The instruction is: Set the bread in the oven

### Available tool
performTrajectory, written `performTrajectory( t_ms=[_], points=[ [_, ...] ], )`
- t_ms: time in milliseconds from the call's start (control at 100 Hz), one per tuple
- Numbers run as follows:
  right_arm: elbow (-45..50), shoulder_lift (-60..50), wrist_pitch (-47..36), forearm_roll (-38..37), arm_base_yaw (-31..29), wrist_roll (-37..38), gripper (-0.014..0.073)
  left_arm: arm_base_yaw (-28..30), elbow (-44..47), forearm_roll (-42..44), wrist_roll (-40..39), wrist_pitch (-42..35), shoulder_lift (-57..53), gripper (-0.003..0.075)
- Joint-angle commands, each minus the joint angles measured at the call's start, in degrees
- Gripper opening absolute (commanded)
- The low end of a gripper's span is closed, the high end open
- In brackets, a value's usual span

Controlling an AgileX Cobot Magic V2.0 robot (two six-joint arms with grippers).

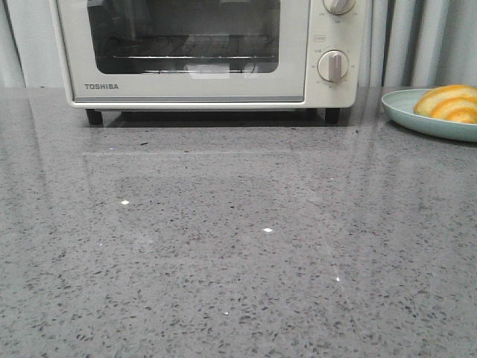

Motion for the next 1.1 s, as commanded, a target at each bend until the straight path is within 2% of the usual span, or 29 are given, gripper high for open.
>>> performTrajectory(
  t_ms=[0,470,550,610,720,920,970,1090],
  points=[
    [1.47,-1.22,-1.50,-0.19,-0.34,-0.16,-0.0048,-0.09,1.31,-0.62,-0.44,-4.10,-1.56,-0.0021],
    [1.47,-1.22,-1.50,-0.19,-0.34,-0.16,-0.0048,-0.09,1.31,-0.51,-0.44,-3.74,-1.56,-0.0021],
    [1.47,-1.22,-1.50,-0.70,-0.34,-0.16,-0.0048,-0.09,1.31,2.80,-0.32,-4.89,-1.56,-0.0021],
    [1.47,-1.22,-0.57,-6.14,-0.34,-0.16,-0.0048,-0.09,1.21,5.84,-0.32,-7.36,-1.56,-0.0021],
    [1.47,-1.22,0.74,-19.03,-0.34,-0.16,-0.0048,-0.09,1.21,5.84,-0.32,-10.44,-1.56,-0.0021],
    [1.37,-1.22,-1.79,-23.61,-0.34,-0.16,-0.0048,-0.09,1.21,5.38,-0.32,-11.68,-1.56,-0.0021],
    [1.37,-1.22,-3.06,-29.38,-0.34,-0.16,-0.0048,-0.09,1.21,3.60,-0.44,-11.68,-1.56,-0.0021],
    [1.37,-1.22,-6.45,-51.46,-0.34,-0.16,-0.0048,-0.09,1.21,-2.25,-0.44,-11.68,-1.56,-0.0021]
  ],
)
